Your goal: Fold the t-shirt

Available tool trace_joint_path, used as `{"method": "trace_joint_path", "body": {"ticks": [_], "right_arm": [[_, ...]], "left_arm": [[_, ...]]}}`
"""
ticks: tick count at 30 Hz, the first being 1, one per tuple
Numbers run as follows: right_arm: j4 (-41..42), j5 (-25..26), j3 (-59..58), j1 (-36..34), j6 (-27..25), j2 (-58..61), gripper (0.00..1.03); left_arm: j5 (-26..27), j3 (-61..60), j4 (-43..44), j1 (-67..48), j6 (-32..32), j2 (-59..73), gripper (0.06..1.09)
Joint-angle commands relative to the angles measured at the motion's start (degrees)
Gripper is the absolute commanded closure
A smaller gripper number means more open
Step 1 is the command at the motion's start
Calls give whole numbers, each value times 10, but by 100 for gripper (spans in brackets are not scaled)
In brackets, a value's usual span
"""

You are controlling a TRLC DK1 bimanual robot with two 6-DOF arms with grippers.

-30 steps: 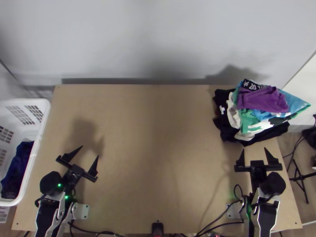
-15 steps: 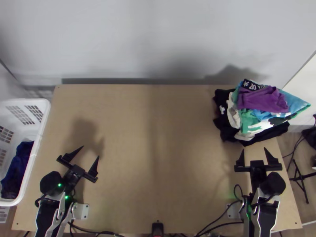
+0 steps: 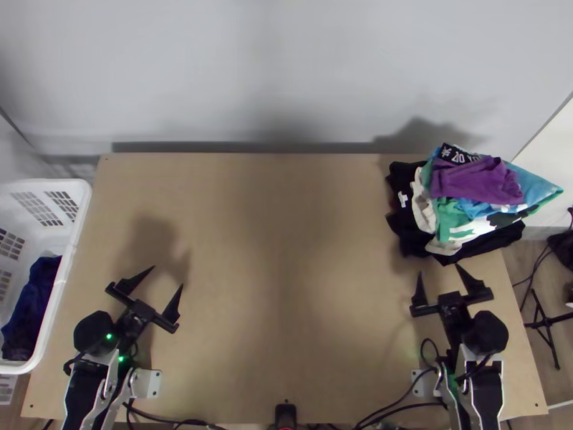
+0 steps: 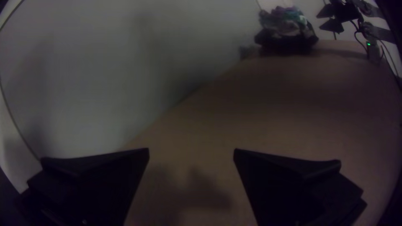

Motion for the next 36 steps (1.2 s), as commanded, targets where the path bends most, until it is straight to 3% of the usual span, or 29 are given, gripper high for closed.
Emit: {"method": "trace_joint_path", "body": {"ticks": [1,12,17,20,21,22,25,27,30,33,36], "right_arm": [[0,0,0,85,1,0,3],[-1,-1,0,87,1,0,3],[-14,-63,0,100,1,0,3],[-13,-63,0,117,-18,-1,4],[-10,-43,-1,118,-71,-1,4],[-10,-13,-1,124,-81,0,4],[4,20,0,127,-87,0,4],[27,44,0,123,-65,2,4],[53,85,1,124,-62,14,4],[95,132,7,113,-76,39,3],[101,133,47,88,-91,62,3]], "left_arm": [[16,0,1,-35,-11,1,10],[29,0,-1,-64,-13,0,10],[29,0,-1,-77,-13,0,10],[24,-1,8,-99,20,1,10],[23,-1,9,-103,49,1,10],[2,-1,13,-108,41,1,10],[-53,-3,33,-105,34,0,10],[-83,-3,53,-104,29,1,10],[-91,-1,103,-77,43,5,10],[-89,21,155,-41,50,99,11],[-91,70,174,29,62,174,10]]}}
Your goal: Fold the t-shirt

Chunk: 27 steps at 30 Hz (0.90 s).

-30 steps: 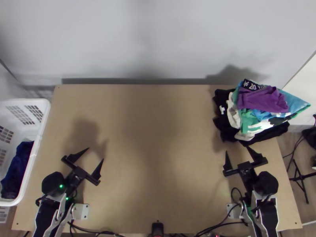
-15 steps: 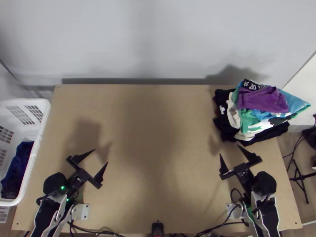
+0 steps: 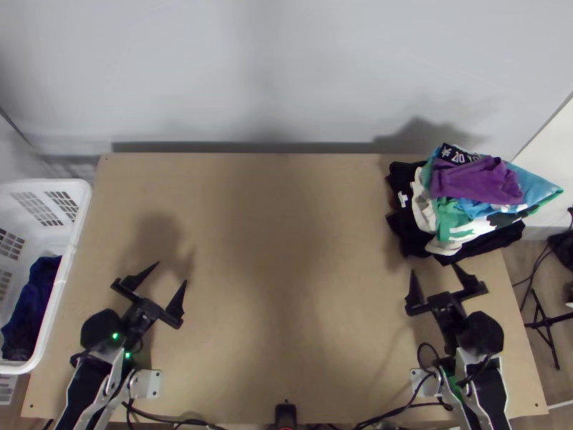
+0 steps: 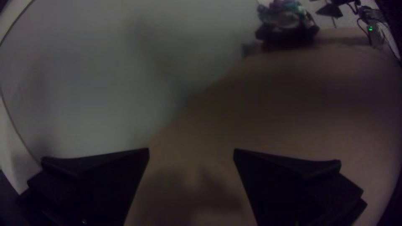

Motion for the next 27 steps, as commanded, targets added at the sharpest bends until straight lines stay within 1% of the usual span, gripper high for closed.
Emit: {"method": "trace_joint_path", "body": {"ticks": [1,3,4,5,6,7,8,9,11,13,15,17,18,20,21,24,27], "right_arm": [[51,47,52,-34,-32,44,3],[55,49,89,-45,-34,82,3],[59,63,112,-49,-35,116,3],[80,93,132,-49,-44,150,3],[124,129,148,-49,-58,183,3],[145,148,173,-50,-66,213,3],[142,157,208,-53,-65,247,3],[122,165,250,-62,-46,280,3],[66,165,331,-89,-2,330,3],[-21,166,414,-93,53,380,3],[-99,175,496,-94,112,424,4],[-191,174,575,-85,168,464,4],[-225,174,611,-81,187,479,4],[-305,174,684,-63,229,512,4],[-341,174,720,-57,249,527,4],[-427,174,822,-58,282,573,4],[-503,173,914,-57,298,613,4]], "left_arm": [[-16,87,74,114,18,145,10],[-18,145,57,158,-4,188,10],[-23,175,37,179,-12,208,10],[-38,209,14,196,-21,229,10],[-45,246,-23,210,-42,244,10],[-45,284,-66,227,-57,257,10],[-45,315,-110,247,-74,270,10],[-43,344,-152,274,-79,281,11],[-38,383,-227,312,-91,299,11],[-38,402,-261,356,-89,301,11],[-38,414,-280,400,-61,314,11],[-28,442,-326,439,-45,366,11],[-13,456,-350,468,-31,394,11],[37,482,-387,543,10,454,11],[54,500,-392,577,24,483,11],[56,548,-396,649,57,591,11],[57,606,-398,712,82,706,11]]}}
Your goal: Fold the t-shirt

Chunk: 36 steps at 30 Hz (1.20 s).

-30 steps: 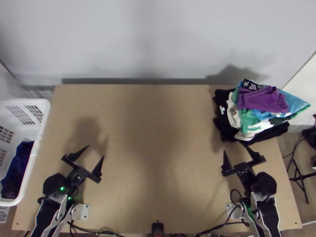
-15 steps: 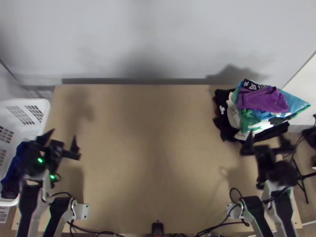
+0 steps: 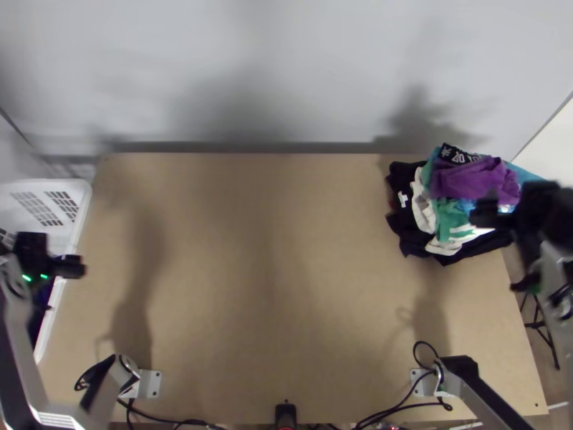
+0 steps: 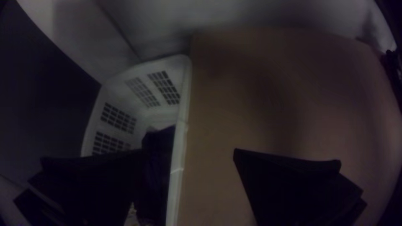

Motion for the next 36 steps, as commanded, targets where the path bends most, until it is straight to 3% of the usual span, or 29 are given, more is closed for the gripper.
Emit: {"method": "trace_joint_path", "body": {"ticks": [1,11,14,23,27,36], "right_arm": [[-200,3,242,7,79,114,4],[-280,-9,346,20,66,142,4],[-287,-12,346,21,63,144,4],[-299,-18,362,8,61,143,5],[-305,-18,368,7,58,146,5],[-310,-18,383,4,55,157,5]], "left_arm": [[25,125,-32,175,69,236,11],[14,303,-54,278,190,521,14],[10,394,-90,289,198,611,14],[-25,605,-93,277,215,823,14],[-28,650,-131,265,223,885,14],[-5,693,-118,232,213,934,14]]}}
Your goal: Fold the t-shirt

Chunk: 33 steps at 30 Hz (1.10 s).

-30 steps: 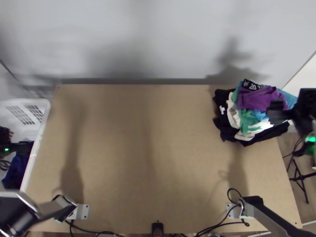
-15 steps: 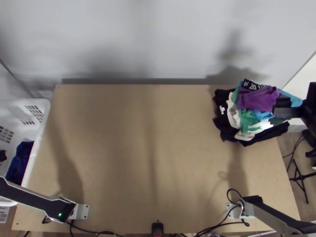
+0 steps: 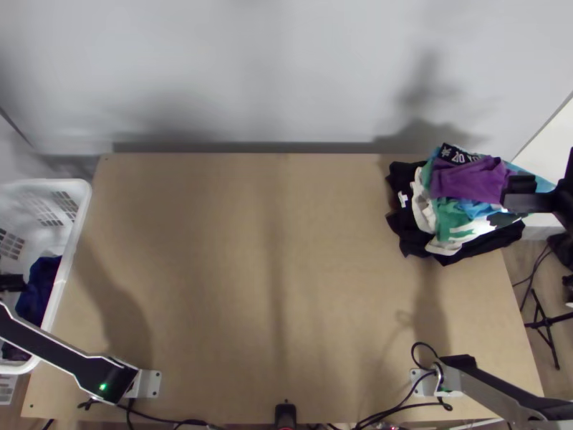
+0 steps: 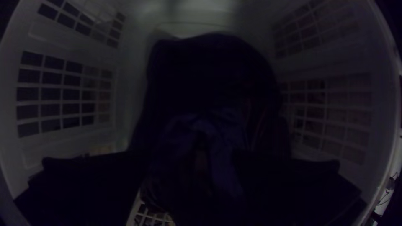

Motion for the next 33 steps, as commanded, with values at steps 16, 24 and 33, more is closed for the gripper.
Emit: {"method": "trace_joint_path", "body": {"ticks": [16,24,33], "right_arm": [[-8,0,27,-7,-8,13,5],[-11,-1,31,-13,-9,12,5],[-11,-1,32,-14,-8,13,5]], "left_arm": [[-6,92,-1,-55,-7,92,17],[-14,91,-38,-52,-19,93,20],[-54,90,-59,-33,-31,98,20]]}}
